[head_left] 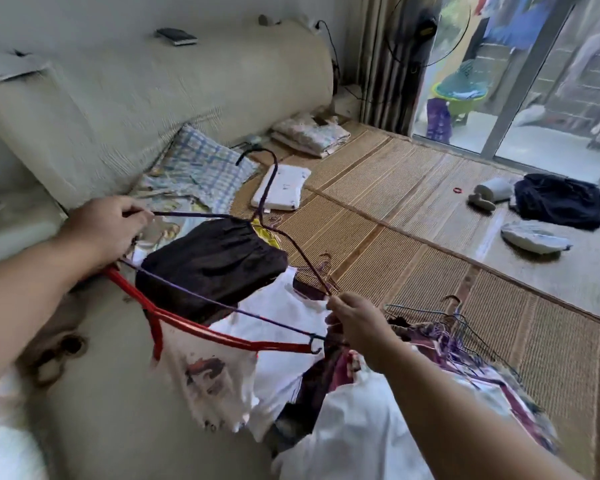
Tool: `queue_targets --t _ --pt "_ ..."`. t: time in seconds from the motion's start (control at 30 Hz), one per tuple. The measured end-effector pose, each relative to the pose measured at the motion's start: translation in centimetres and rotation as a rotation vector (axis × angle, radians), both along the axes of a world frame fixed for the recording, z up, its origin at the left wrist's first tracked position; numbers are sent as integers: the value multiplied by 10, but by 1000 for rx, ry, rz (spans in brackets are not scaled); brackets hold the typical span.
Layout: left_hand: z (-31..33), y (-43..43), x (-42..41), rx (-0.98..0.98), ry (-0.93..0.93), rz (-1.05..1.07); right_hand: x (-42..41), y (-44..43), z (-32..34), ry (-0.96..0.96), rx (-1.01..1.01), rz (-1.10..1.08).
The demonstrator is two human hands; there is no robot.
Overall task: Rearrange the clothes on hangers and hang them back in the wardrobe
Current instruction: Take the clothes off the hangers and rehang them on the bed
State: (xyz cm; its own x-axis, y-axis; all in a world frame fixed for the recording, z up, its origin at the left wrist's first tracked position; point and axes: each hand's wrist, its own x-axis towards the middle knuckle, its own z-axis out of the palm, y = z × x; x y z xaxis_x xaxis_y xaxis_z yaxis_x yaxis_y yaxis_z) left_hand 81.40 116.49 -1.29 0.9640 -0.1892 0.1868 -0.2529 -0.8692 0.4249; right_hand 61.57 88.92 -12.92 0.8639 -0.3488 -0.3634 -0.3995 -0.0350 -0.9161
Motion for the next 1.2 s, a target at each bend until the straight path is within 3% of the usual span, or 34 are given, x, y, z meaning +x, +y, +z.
queue_targets --t 0.13,0.3,0.67,0.83,1.07,1.2 --pt "-36 1 49 77 102 -41 39 7 -30 70 79 -29" --pt "-117 -48 103 117 226 -108 67 -28 -90 202 -129 -124" --pt "-334 -205 236 308 403 -145 151 -139 -286 361 -221 -292" --pt "-415 -242 276 419 445 -140 183 -174 -356 521 -305 -218" --pt "-464 -275 279 417 480 -252 207 -177 -396 559 -298 -181" --pt "-464 -294 223 365 645 -405 193 -168 -383 467 -327 -154"
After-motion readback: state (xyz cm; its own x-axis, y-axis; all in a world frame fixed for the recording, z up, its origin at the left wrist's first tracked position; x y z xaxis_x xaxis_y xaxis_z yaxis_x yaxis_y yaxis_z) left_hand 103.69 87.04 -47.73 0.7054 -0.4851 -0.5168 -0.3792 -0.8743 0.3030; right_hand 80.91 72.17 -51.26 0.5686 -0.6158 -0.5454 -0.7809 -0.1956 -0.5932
